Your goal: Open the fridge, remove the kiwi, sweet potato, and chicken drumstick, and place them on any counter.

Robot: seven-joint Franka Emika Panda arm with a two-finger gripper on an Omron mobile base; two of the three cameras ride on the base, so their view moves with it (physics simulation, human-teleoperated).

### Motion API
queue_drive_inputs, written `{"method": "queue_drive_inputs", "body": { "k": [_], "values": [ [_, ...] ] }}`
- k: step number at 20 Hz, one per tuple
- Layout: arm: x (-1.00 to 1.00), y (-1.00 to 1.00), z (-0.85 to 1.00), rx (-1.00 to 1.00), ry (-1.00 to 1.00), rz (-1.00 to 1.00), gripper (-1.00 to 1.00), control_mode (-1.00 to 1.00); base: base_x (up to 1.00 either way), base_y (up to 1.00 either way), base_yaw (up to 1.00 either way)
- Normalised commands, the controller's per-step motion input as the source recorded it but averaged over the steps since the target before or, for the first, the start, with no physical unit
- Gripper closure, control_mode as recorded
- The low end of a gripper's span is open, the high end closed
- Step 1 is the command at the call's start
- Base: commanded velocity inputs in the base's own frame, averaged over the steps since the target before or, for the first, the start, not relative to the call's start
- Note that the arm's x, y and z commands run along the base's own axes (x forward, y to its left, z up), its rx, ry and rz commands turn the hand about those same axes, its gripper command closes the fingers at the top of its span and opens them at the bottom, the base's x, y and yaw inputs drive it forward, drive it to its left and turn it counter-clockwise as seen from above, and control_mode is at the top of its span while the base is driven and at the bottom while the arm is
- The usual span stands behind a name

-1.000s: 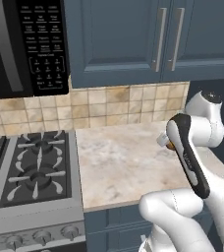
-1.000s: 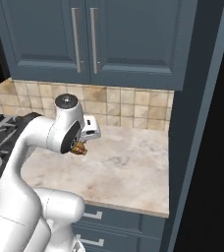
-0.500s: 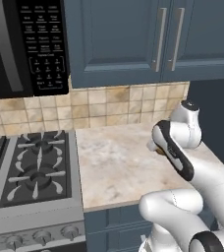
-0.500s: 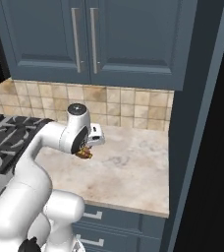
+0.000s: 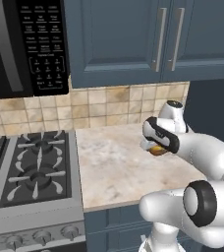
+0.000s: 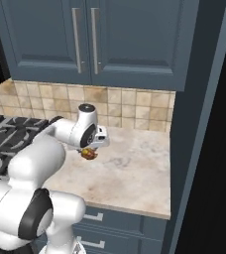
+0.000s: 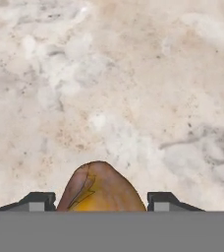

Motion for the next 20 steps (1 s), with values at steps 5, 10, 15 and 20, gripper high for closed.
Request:
{"method": "queue_drive_inputs", "body": {
  "k": [5,10,15,20],
  "values": [
    [0.40,0.00,-0.52,0.00,0.05,0.00,1.00,-1.00,0.00,0.00,0.00],
    [0.25,0.00,-0.72,0.00,0.00,0.00,1.00,-1.00,0.00,0.00,0.00],
    [0.16,0.00,-0.48,0.00,0.00,0.00,1.00,-1.00,0.00,0.00,0.00],
    [0.11,0.00,-0.31,0.00,0.00,0.00,-1.00,-1.00,0.00,0.00,0.00]
  ]
}}
